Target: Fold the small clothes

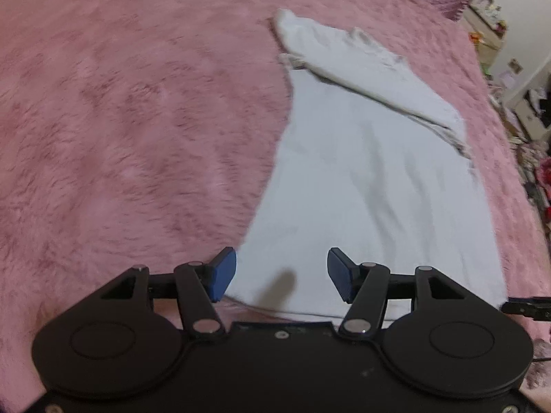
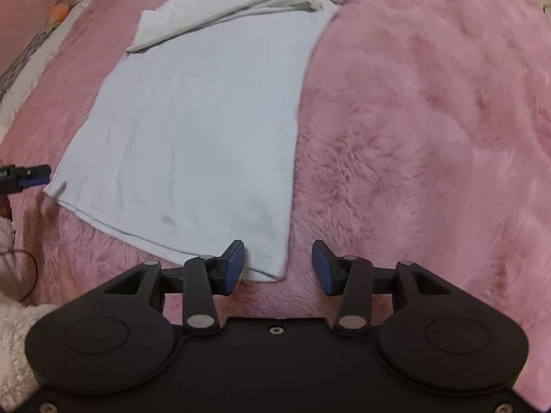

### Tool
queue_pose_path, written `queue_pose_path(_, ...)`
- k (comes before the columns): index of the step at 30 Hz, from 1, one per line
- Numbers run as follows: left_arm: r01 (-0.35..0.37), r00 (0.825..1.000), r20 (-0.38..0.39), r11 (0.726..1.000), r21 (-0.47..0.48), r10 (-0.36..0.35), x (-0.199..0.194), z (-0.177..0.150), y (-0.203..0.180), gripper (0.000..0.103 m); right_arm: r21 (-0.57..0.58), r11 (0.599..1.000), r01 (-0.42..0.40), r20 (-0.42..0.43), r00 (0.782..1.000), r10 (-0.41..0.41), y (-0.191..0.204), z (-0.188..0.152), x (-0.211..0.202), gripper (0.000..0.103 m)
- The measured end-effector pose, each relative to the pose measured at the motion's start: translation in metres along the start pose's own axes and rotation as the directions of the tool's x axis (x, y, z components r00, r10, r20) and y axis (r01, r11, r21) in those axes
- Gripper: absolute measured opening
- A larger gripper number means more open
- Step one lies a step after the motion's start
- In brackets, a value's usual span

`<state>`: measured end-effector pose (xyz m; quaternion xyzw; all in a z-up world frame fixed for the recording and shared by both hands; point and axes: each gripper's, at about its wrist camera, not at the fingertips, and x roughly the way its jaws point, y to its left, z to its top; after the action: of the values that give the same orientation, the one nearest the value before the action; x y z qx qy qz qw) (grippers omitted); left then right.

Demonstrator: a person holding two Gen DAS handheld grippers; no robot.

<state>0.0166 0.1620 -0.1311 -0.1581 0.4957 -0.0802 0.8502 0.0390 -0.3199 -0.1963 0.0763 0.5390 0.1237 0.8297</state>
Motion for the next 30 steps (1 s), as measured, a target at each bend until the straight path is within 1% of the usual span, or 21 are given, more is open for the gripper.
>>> queue_pose_path(2, -0.010, 1.000, -0.005, 1.000, 0.000, 0.010, 0.002, -0.001, 0.003, 0.062, 0.012, 1.000, -0.024, -0.011, 1.000, 0.024, 0.000, 0.001, 0.006, 0.045)
queue_pose_path(5, 0.000, 0.999, -0.039, 1.000, -0.015, -0.001, 0.014, -0.002, 0.011, 0.062, 0.029, 0.999, -0.042, -0.027, 0.999, 0.043, -0.001, 0.002, 0.010, 0.045)
queue_pose_path(8, 0.016, 0.999, -0.045, 0.999, -0.035, -0.018, 0.020, -0.001, 0.012, 0.061, 0.039, 0.997, -0.073, -0.038, 0.997, 0.074, 0.001, 0.002, 0.011, 0.045)
queue_pose_path(9, 0.021, 0.999, -0.045, 0.999, -0.040, -0.023, 0.021, 0.000, 0.012, 0.061, 0.042, 0.996, -0.081, -0.040, 0.996, 0.083, 0.002, 0.001, 0.011, 0.044)
queue_pose_path(10, 0.039, 0.998, -0.042, 0.998, -0.045, -0.041, 0.021, 0.001, 0.013, 0.058, 0.048, 0.995, -0.092, -0.046, 0.995, 0.094, 0.002, 0.001, 0.012, 0.044)
queue_pose_path(11, 0.053, 0.998, -0.039, 0.997, -0.048, -0.055, 0.021, 0.001, 0.012, 0.055, 0.055, 0.994, -0.098, -0.051, 0.994, 0.101, 0.002, 0.001, 0.015, 0.041)
queue_pose_path(12, 0.080, 0.996, -0.036, 0.996, -0.048, -0.082, 0.019, 0.001, 0.012, 0.054, 0.062, 0.993, -0.100, -0.053, 0.993, 0.103, 0.003, 0.001, 0.017, 0.034)
queue_pose_path(13, 0.104, 0.994, -0.038, 0.993, -0.047, -0.106, 0.018, 0.002, 0.011, 0.054, 0.066, 0.993, -0.102, -0.052, 0.993, 0.105, 0.002, 0.001, 0.016, 0.030)
queue_pose_path(14, 0.114, 0.992, -0.039, 0.992, -0.047, -0.116, 0.017, 0.002, 0.010, 0.053, 0.071, 0.991, -0.109, -0.050, 0.992, 0.113, 0.001, 0.000, 0.016, 0.028)
queue_pose_path(15, 0.112, 0.993, -0.043, 0.993, -0.044, -0.114, 0.017, 0.002, 0.009, 0.052, 0.074, 0.990, -0.118, -0.050, 0.991, 0.122, 0.001, 0.000, 0.016, 0.022)
queue_pose_path(16, 0.107, 0.993, -0.049, 0.994, -0.037, -0.109, 0.017, 0.003, 0.008, 0.045, 0.075, 0.989, -0.125, -0.049, 0.990, 0.129, 0.002, 0.000, 0.016, 0.019)
queue_pose_path(17, 0.104, 0.993, -0.059, 0.994, -0.032, -0.105, 0.018, 0.004, 0.007, 0.025, 0.072, 0.989, -0.130, -0.047, 0.990, 0.133, 0.003, -0.001, 0.016, 0.018)
queue_pose_path(18, 0.116, 0.990, -0.073, 0.993, -0.038, -0.118, 0.020, 0.004, 0.008, 0.010, 0.069, 0.989, -0.132, -0.044, 0.990, 0.135, 0.002, 0.000, 0.013, 0.016)
queue_pose_path(19, 0.140, 0.985, -0.090, 0.988, -0.067, -0.146, 0.022, 0.005, 0.011, 0.004, 0.068, 0.989, -0.133, -0.040, 0.990, 0.136, 0.004, -0.001, 0.013, 0.014)
queue_pose_path(21, 0.170, 0.978, -0.101, 0.979, -0.111, -0.182, 0.024, 0.005, 0.016, 0.002, 0.068, 0.989, -0.134, -0.034, 0.990, 0.137, 0.006, 0.001, 0.011, 0.013)
queue_pose_path(24, 0.192, 0.973, -0.103, 0.971, -0.139, -0.207, 0.023, 0.008, 0.019, 0.001, 0.082, 0.985, -0.152, -0.015, 0.988, 0.154, 0.008, 0.002, 0.009, 0.012)
queue_pose_path(28, 0.247, 0.959, -0.097, 0.953, -0.173, -0.267, 0.014, 0.015, 0.021, 0.000, 0.116, 0.973, -0.199, 0.034, 0.980, 0.196, 0.006, 0.005, -0.002, 0.011)
queue_pose_path(30, 0.244, 0.959, -0.102, 0.954, -0.172, -0.263, 0.011, 0.019, 0.020, 0.000, 0.127, 0.969, -0.212, 0.051, 0.977, 0.207, 0.005, 0.007, -0.006, 0.011)
